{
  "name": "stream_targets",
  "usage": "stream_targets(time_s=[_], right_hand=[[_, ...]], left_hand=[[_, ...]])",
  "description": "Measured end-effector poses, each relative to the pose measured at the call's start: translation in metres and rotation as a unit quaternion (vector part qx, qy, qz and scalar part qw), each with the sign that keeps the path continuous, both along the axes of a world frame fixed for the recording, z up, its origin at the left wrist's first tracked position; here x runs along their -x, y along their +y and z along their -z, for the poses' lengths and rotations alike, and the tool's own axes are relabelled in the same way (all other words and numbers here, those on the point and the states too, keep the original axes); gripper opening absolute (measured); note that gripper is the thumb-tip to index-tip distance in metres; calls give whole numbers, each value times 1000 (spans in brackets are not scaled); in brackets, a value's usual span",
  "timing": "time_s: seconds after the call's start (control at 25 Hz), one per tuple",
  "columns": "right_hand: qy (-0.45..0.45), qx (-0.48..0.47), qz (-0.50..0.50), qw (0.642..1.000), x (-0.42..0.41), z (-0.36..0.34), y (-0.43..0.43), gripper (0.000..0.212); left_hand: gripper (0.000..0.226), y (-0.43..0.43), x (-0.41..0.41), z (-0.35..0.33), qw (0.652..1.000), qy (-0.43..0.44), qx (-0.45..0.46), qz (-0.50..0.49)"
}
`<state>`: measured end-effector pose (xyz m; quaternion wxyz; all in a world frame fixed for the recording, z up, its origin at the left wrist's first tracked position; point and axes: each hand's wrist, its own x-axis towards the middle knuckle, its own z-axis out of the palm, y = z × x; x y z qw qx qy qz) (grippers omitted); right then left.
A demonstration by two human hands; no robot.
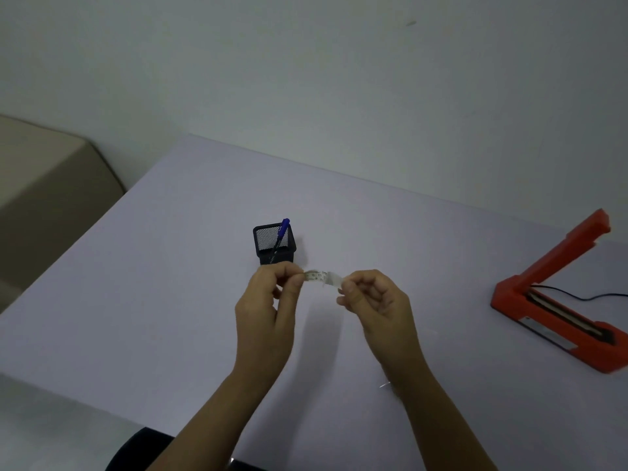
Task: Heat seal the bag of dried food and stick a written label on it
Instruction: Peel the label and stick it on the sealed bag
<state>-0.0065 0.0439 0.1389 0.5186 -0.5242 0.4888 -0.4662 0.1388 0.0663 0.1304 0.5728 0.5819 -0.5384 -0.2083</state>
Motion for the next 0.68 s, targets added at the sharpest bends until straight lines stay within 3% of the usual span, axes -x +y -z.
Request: stream_targets(time_s=[0.16,0.32,0.48,0.68], right_hand=[[30,-26,23,999,6,24,-10,7],[144,-72,37,986,-3,76,-30,9],[301,-76,9,951,-36,134,-56,3],[424,-53,-8,904,-59,179,-69,7]], left_hand=[[19,-3,-25,11,992,57,-108,-30],[14,-8,-45,30,976,99,-187,-46],[10,-9,-56,49,955,146,-255,-50],[7,-10,-67,63,939,181,-282,-83]])
